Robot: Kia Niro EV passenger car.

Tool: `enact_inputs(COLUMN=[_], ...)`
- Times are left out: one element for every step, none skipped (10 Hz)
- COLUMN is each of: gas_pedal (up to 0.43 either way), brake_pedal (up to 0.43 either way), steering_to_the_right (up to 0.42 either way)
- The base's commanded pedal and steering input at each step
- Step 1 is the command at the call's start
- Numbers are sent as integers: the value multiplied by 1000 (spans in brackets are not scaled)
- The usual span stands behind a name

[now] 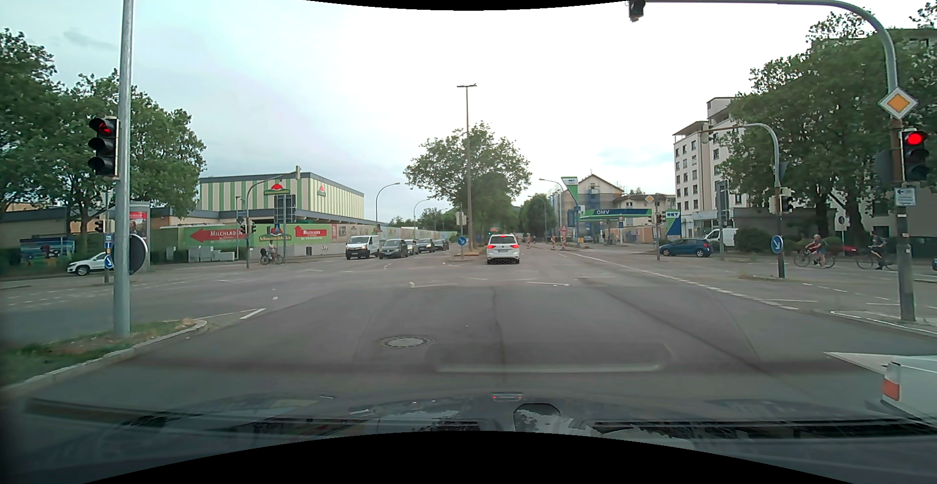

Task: Follow the waypoints while adhering to traffic rules and regulations

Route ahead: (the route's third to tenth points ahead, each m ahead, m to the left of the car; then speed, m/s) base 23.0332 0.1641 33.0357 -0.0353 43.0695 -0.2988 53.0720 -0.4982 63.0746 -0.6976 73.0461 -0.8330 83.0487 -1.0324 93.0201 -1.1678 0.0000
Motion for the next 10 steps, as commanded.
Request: enact_inputs(gas_pedal=[0, 0, 0, 0, 0, 0, 0, 0, 0, 0], brake_pedal=[262, 262, 262, 262, 262, 262, 262, 262, 262, 262], steering_to_the_right=[2, 2, 2, 2, 2, 2, 2, 2, 2, 2])
